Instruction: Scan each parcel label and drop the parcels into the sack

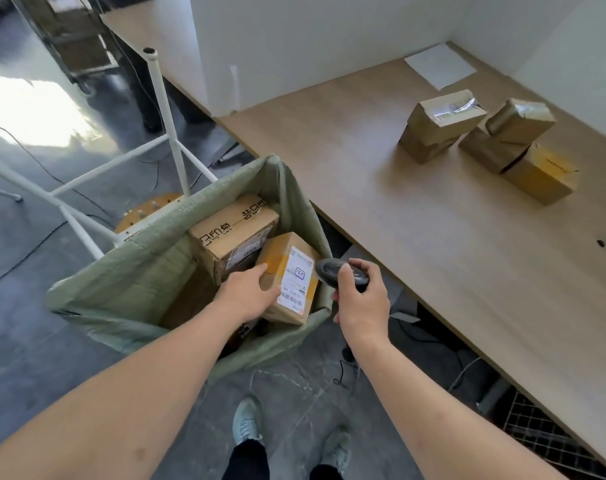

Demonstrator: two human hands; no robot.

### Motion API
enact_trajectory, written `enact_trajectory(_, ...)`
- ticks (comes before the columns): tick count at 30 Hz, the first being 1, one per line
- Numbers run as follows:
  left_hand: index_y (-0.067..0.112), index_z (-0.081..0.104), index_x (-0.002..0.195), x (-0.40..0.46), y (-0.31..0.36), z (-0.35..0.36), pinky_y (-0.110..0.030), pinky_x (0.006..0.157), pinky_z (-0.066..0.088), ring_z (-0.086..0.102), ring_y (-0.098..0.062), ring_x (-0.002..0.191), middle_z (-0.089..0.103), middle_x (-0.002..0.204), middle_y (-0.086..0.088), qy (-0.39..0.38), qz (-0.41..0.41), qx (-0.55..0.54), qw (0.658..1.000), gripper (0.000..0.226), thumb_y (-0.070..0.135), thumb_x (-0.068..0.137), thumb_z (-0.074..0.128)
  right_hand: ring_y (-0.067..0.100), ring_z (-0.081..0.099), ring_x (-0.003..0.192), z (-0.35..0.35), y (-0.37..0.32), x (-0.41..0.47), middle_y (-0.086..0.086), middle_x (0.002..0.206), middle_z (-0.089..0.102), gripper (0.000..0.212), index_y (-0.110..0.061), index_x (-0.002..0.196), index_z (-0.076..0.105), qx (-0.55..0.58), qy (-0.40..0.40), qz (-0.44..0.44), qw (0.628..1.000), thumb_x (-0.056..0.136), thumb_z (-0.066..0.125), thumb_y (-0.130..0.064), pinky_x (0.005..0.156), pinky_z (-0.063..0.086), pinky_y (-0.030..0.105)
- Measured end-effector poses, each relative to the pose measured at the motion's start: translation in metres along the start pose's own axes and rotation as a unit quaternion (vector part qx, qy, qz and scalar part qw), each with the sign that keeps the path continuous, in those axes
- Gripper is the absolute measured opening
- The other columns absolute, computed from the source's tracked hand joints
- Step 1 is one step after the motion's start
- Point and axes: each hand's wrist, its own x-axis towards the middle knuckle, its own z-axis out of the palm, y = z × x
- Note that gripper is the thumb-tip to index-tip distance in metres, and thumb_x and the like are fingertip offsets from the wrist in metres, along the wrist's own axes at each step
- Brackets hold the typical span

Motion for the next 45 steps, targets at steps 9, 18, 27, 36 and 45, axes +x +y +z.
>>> enact_trajectory(9, 0.015, 0.031, 0.164, 0.017, 0.01, 0.018, -0.041, 0.116, 0.038, 0.042, -0.036, 0.146, 0.042, 0.163, -0.013, -0.07, 0.007, 0.045, 0.997, 0.058, 0.033, 0.109, 0.041, 0.016, 0.075, 0.094, -0.005, 0.008, 0.004, -0.019, 0.105, 0.069, 0.014, -0.055, 0.113, 0.057, -0.004, -0.014, -0.002, 1.0, 0.1, 0.061, -0.054, 0.079, 0.066, 0.055)
enact_trajectory(18, 0.019, 0.018, 0.167, 0.004, 0.035, 0.008, -0.048, 0.118, 0.04, 0.039, -0.03, 0.148, 0.033, 0.166, -0.005, 0.024, 0.051, 0.111, 0.992, 0.073, 0.029, 0.105, 0.056, 0.017, 0.075, 0.094, -0.015, 0.018, 0.011, -0.017, 0.107, 0.069, 0.016, -0.052, 0.117, 0.057, 0.001, -0.006, 0.01, 1.0, 0.101, 0.06, -0.054, 0.079, 0.067, 0.055)
enact_trajectory(27, 0.019, 0.03, 0.162, -0.018, 0.072, -0.024, -0.045, 0.122, 0.036, 0.033, -0.03, 0.152, 0.03, 0.168, -0.006, 0.052, 0.134, 0.238, 0.961, 0.061, 0.035, 0.107, 0.052, 0.016, 0.072, 0.097, -0.021, -0.016, -0.003, -0.02, 0.104, 0.065, 0.024, -0.045, 0.12, 0.058, 0.037, 0.003, -0.019, 0.999, 0.098, 0.059, -0.055, 0.09, 0.064, 0.053)
enact_trajectory(36, 0.016, 0.037, 0.158, -0.047, 0.164, -0.049, -0.048, 0.118, 0.037, 0.042, -0.034, 0.143, 0.038, 0.162, -0.01, 0.097, 0.209, 0.295, 0.927, 0.057, 0.038, 0.107, 0.048, 0.021, 0.075, 0.093, -0.087, -0.062, 0.001, -0.013, 0.1, 0.072, 0.042, -0.047, 0.109, 0.058, 0.083, 0.037, -0.07, 0.993, 0.077, 0.049, -0.073, 0.084, 0.064, 0.055)
enact_trajectory(45, 0.015, 0.046, 0.15, -0.052, 0.308, -0.032, -0.048, 0.118, 0.038, 0.044, -0.034, 0.141, 0.045, 0.155, -0.01, 0.15, 0.239, 0.286, 0.916, 0.051, 0.036, 0.104, 0.054, 0.023, 0.074, 0.096, -0.207, -0.081, 0.058, -0.018, 0.102, 0.067, 0.031, -0.056, 0.103, 0.053, 0.088, 0.05, -0.13, 0.986, 0.078, 0.047, -0.073, 0.081, 0.065, 0.059)
